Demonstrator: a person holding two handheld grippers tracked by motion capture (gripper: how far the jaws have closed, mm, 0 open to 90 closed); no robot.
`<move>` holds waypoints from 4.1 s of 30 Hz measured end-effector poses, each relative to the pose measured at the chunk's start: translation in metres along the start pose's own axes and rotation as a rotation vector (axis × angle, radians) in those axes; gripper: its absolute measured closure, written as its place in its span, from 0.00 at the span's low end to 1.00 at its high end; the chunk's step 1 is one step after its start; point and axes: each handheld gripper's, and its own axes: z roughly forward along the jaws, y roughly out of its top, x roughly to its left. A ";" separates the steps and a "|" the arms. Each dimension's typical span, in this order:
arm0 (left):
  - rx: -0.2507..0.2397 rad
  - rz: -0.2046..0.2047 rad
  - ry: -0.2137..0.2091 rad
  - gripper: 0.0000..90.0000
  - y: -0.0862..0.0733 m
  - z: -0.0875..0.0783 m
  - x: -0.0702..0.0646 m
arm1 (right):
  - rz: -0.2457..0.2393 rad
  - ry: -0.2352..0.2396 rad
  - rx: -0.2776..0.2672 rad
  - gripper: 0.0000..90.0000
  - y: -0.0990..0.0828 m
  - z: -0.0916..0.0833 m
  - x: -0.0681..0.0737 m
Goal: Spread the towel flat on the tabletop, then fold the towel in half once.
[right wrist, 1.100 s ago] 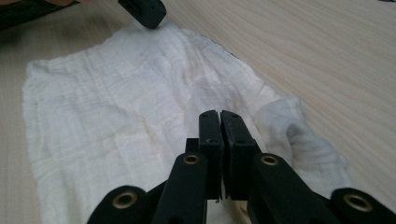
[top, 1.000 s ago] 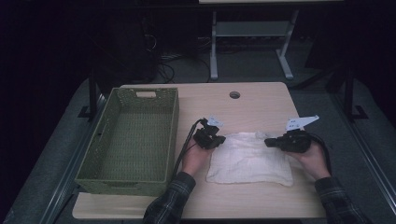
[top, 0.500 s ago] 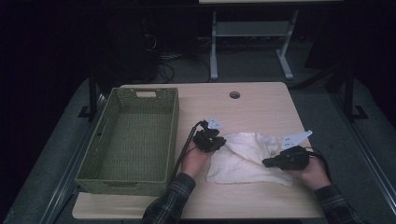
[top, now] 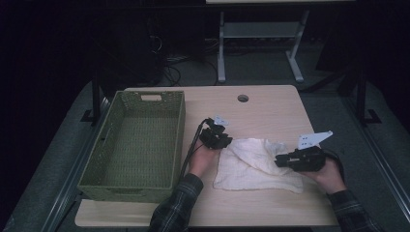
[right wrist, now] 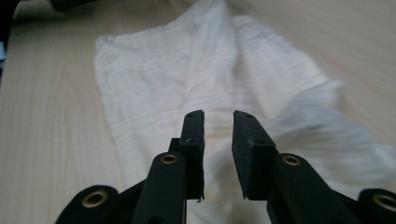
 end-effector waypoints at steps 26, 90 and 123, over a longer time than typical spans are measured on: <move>0.025 -0.007 -0.004 0.98 0.001 0.016 0.007 | 0.174 -0.146 0.014 0.74 -0.014 0.013 -0.082; -0.035 -0.133 0.182 0.65 0.041 0.033 0.068 | 0.286 -0.302 -0.028 0.68 0.023 0.013 -0.173; -0.050 -0.120 0.191 0.98 0.040 0.027 0.066 | 0.278 -0.312 0.020 0.95 0.020 0.025 -0.172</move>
